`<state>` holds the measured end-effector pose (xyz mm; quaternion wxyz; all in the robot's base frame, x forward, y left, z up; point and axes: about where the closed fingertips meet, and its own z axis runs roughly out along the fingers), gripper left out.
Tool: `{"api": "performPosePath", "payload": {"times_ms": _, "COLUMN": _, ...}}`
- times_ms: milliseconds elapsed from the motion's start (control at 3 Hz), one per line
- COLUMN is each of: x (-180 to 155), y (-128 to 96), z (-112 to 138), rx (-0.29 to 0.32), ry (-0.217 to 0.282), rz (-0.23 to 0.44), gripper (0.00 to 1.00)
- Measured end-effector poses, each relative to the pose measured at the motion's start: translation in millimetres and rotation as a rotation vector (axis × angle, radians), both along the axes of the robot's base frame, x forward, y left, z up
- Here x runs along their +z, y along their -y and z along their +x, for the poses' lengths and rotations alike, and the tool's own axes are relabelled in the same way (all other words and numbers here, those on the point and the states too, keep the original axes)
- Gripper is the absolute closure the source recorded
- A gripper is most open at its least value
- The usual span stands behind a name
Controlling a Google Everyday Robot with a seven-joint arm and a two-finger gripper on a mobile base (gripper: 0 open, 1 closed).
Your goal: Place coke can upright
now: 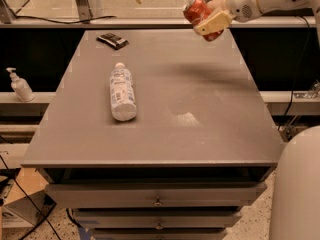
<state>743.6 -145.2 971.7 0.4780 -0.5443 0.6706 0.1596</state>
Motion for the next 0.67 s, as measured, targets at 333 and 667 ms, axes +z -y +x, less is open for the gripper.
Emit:
{"api": "performPosePath", "payload": {"times_ms": 333, "x": 2.5, "y": 4.0, "z": 0.7, "rx": 0.013, "ry": 0.014, "rz": 0.008, "gripper": 1.00}}
{"api": "performPosePath", "payload": {"times_ms": 667, "x": -3.8, "y": 11.6, "z": 0.0, "rx": 0.028, "ry": 0.015, "rz": 0.067, "gripper": 1.00}}
